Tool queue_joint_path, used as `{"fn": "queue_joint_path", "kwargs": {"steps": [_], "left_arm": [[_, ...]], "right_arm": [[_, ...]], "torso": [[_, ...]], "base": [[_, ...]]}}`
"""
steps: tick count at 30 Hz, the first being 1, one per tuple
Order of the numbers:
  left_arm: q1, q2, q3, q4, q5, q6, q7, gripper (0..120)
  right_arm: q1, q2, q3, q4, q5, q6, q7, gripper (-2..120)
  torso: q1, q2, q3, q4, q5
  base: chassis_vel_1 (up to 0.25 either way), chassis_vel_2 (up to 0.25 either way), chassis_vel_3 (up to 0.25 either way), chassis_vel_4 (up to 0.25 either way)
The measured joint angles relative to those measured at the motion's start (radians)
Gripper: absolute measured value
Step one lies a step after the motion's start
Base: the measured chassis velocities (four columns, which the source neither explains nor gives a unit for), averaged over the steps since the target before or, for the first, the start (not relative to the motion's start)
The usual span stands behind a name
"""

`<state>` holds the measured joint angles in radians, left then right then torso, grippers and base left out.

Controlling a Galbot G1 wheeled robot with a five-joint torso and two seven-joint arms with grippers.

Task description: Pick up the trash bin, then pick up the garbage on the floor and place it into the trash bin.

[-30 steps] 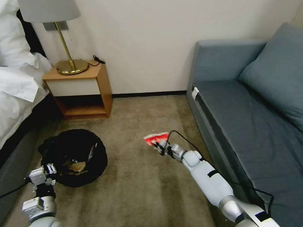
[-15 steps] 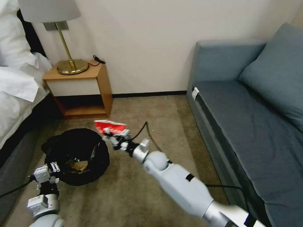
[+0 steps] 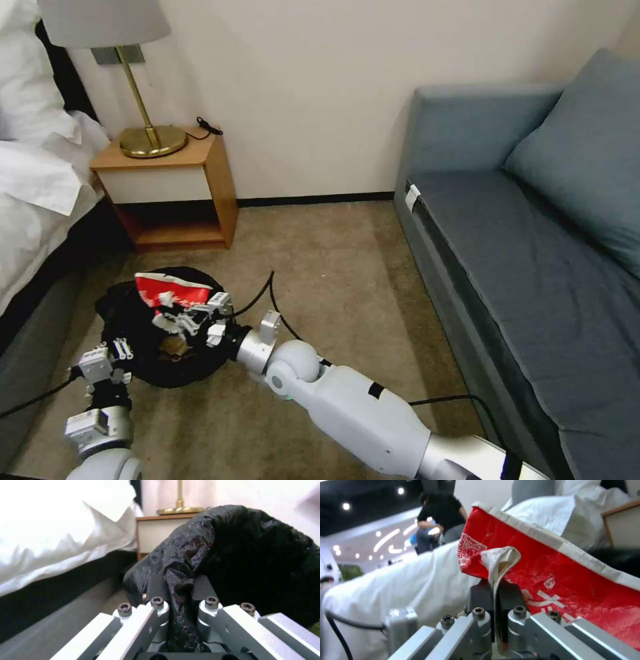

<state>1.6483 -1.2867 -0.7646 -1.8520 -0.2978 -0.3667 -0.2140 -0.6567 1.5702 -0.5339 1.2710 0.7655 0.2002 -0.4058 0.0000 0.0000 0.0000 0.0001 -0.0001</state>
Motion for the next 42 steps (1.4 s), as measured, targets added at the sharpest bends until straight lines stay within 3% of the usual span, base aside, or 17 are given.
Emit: {"fn": "queue_joint_path", "kwargs": {"steps": [9,22,28,34,38,41,42], "left_arm": [[0.011,-0.008,0.001,-0.009,-0.006,-0.017,0.03,7],[0.001,-0.006,0.002,0.001,-0.011,-0.019,0.033,7],[-0.001,-0.005,0.0,0.012,-0.021,-0.018,0.032,7],[0.0,-0.006,-0.001,0.016,-0.044,-0.019,0.025,7],[-0.005,-0.005,-0.001,0.017,-0.079,-0.019,0.008,7],[-0.008,-0.007,0.001,-0.024,-0.223,0.064,-0.075,7],[-0.008,-0.007,0.001,-0.024,-0.223,0.064,-0.075,7]], "right_arm": [[0.008,0.039,0.015,-0.168,-0.132,0.033,0.013,2],[0.002,0.039,0.04,-0.194,-0.212,0.075,0.016,48],[-0.008,0.038,0.067,-0.156,-0.213,0.078,0.028,74],[-0.02,0.038,0.111,-0.104,-0.196,0.078,0.043,92],[-0.044,0.032,0.189,-0.035,-0.172,0.074,0.066,99],[-0.063,0.011,0.295,0.005,-0.154,0.062,0.079,100],[-0.063,0.011,0.295,0.005,-0.154,0.062,0.079,100]], "torso": [[0.0,0.0,0.0,-0.0001,0.0],[0.0,0.0,0.0,-0.0001,0.0001],[0.0,0.0,0.0,-0.0001,0.0001],[0.0,0.0,0.0,0.0,0.0001],[0.0,0.0,0.0,0.0,0.0001],[0.0,0.0,0.0,0.0001,0.0005],[0.0,0.0,0.0,0.0001,0.0005]], "base": [[0.0,0.0,0.0,0.0],[0.0,0.0,0.0,0.0],[0.0,0.0,0.0,0.0],[0.0,0.0,0.0,0.0],[0.0,0.0,0.0,0.0],[0.0,0.0,0.0,0.0],[0.0,0.0,0.0,0.0]]}}
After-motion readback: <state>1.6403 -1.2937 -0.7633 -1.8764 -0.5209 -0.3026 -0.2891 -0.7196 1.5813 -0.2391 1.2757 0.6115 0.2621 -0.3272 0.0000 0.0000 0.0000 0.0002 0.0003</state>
